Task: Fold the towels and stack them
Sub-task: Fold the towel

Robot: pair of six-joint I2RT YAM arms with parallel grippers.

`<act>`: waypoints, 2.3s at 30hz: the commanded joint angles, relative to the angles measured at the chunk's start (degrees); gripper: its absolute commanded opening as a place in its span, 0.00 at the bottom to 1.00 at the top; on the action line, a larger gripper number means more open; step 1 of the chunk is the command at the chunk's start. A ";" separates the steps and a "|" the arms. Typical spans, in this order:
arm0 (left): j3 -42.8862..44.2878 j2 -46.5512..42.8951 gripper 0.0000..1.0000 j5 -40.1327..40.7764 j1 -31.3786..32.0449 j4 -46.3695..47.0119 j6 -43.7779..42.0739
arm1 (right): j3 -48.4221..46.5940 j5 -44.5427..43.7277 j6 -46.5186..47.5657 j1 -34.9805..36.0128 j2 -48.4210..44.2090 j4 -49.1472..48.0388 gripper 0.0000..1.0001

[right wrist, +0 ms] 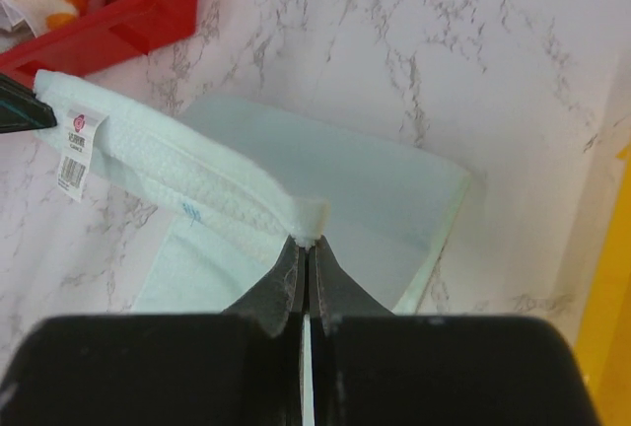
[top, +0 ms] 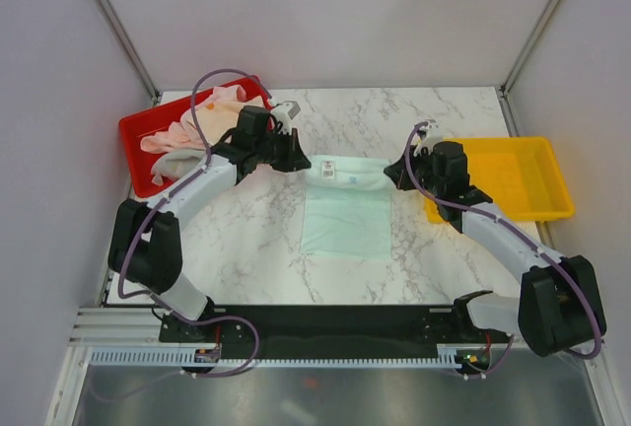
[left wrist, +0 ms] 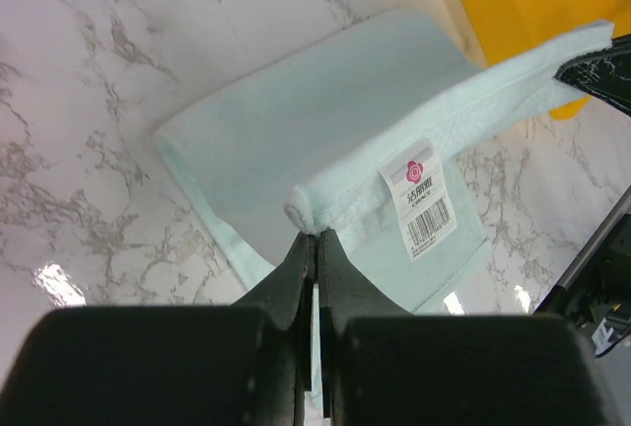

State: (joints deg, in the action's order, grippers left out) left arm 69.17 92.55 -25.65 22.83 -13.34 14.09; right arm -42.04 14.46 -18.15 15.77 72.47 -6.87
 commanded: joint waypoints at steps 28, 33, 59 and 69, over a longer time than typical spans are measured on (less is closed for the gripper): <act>-15.20 -15.30 0.02 17.92 8.99 1.04 6.83 | 15.58 0.57 -9.01 4.80 -14.54 0.11 0.00; -21.68 -17.22 0.02 18.09 11.09 2.18 9.29 | 18.66 1.27 -9.88 5.15 -15.95 0.81 0.00; -29.09 -16.35 0.02 23.72 15.66 4.20 12.63 | 27.28 1.10 -14.10 8.22 -18.59 -0.95 0.14; -28.82 -22.32 0.02 23.72 16.90 4.20 12.63 | 18.49 -5.84 -13.05 8.22 -28.34 22.49 0.37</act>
State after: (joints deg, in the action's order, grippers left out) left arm 39.90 73.95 -3.38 39.33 -10.66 25.52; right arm -18.70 12.51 -31.51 23.90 47.09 7.51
